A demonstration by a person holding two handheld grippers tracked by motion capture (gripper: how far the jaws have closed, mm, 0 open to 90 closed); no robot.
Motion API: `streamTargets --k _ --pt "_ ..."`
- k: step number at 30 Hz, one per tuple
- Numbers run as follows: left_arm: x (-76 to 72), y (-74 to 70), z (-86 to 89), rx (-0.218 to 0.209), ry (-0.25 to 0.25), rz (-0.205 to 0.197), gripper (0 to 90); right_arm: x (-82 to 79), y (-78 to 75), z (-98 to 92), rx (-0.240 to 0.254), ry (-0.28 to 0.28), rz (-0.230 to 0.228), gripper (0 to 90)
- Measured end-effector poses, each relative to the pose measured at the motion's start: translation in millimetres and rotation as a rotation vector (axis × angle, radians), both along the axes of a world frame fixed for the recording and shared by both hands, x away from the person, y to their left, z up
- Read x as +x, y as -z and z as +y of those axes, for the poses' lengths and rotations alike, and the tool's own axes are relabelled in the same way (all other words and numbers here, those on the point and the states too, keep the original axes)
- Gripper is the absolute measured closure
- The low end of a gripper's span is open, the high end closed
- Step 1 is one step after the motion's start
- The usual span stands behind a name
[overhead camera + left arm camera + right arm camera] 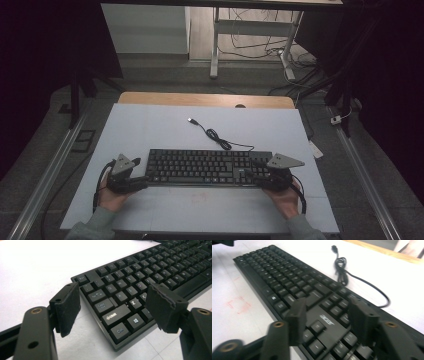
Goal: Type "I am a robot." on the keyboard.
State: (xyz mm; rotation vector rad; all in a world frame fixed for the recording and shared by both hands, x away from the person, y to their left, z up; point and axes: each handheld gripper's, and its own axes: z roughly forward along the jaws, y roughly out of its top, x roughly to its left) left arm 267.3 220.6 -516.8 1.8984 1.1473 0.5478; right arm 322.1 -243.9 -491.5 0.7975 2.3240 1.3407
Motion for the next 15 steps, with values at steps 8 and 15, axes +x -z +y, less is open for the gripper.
streamTargets --k 8,15 --pt "-0.1 -0.5 3.2 -0.009 -0.010 0.001 28.5 0.6 -0.9 27.5 -0.029 -0.062 0.022 79.9" --pt "0.9 1.1 2.1 0.003 -0.019 0.012 30.9 13.4 1.8 65.8 -0.040 -0.128 0.031 89.5"
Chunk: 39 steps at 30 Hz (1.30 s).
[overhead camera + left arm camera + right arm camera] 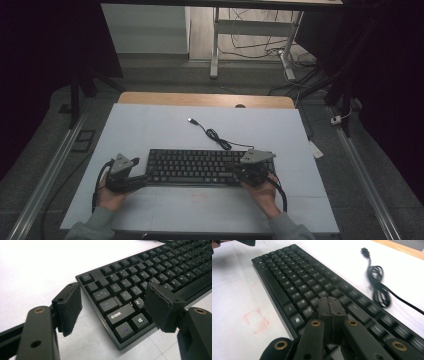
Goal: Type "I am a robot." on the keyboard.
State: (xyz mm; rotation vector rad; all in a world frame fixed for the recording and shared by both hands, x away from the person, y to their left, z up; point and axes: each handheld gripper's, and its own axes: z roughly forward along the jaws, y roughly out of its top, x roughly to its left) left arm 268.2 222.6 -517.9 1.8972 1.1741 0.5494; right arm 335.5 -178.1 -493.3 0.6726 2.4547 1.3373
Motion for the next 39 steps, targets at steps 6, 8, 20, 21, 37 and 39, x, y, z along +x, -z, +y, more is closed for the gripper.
streamTargets --k 6,8,20,21,37,39 --pt "0.3 1.3 -1.3 0.003 0.008 0.004 31.8 4.9 2.8 17.2 -0.014 -0.022 0.006 89.6" --pt "0.5 1.7 -1.4 0.004 0.009 0.005 32.1 6.4 3.1 20.3 -0.010 -0.021 0.004 89.6" --pt "0.9 3.6 -4.6 0.029 0.034 -0.003 51.4 14.0 4.3 38.5 -0.020 -0.039 0.018 89.5" --pt "0.9 3.8 -5.4 0.035 0.038 -0.004 54.5 14.8 4.6 39.6 -0.016 -0.043 0.022 89.5" --pt "4.9 9.7 -15.9 0.093 0.095 0.032 89.0 24.4 3.8 55.8 -0.014 -0.043 0.039 89.1" --pt "5.3 10.9 -17.0 0.105 0.097 0.032 89.0 24.8 3.7 56.9 -0.018 -0.046 0.040 88.9"
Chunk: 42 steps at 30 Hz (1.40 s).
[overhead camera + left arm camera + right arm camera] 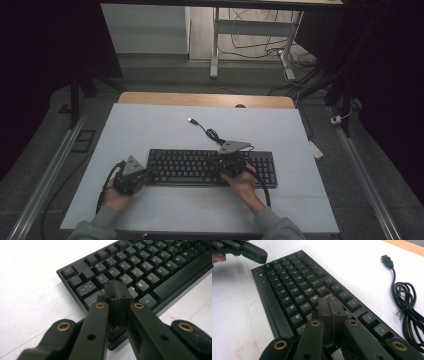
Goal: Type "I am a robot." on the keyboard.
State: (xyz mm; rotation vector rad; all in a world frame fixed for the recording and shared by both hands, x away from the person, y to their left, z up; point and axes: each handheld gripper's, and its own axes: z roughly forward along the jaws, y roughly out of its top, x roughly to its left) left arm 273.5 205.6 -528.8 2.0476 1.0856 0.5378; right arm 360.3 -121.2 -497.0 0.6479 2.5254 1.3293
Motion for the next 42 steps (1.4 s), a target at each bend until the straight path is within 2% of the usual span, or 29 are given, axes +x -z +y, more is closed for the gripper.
streamTargets --k 11,22,34,42 --pt "2.4 4.2 -0.8 0.015 -0.005 0.015 88.8 5.1 3.3 14.0 -0.018 -0.012 0.015 88.8" --pt "3.7 6.6 -1.2 0.017 -0.005 0.028 87.5 12.2 12.4 25.3 -0.068 -0.006 0.048 88.9" --pt "4.2 7.1 -0.7 0.014 -0.006 0.029 86.6 16.3 17.2 36.5 -0.104 0.012 0.043 88.9" --pt "4.3 7.4 -0.6 0.014 -0.005 0.032 86.4 17.6 19.2 38.5 -0.110 0.020 0.042 88.9"
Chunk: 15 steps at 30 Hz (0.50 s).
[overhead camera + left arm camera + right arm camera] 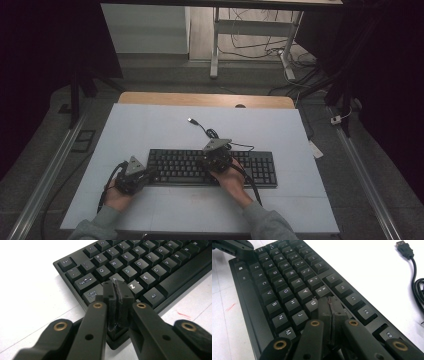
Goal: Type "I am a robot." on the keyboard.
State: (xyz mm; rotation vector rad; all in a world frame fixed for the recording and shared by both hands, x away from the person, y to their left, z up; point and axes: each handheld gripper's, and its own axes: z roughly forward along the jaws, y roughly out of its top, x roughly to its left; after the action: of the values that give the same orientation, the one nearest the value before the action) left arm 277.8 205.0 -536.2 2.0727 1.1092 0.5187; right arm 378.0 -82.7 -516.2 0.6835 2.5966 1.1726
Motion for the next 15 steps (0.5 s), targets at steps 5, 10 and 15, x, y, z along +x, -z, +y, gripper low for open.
streamTargets --k 5,10,15 --pt "0.8 1.5 -0.3 0.006 0.003 0.008 86.8 0.2 0.3 2.3 -0.001 -0.004 -0.001 88.9" --pt "1.0 1.5 -0.1 0.003 0.004 0.011 86.9 0.1 0.2 3.5 -0.003 -0.006 -0.002 88.9" --pt "1.0 1.5 -0.1 0.003 0.005 0.011 87.2 0.4 1.3 4.2 -0.003 -0.007 -0.001 89.4"
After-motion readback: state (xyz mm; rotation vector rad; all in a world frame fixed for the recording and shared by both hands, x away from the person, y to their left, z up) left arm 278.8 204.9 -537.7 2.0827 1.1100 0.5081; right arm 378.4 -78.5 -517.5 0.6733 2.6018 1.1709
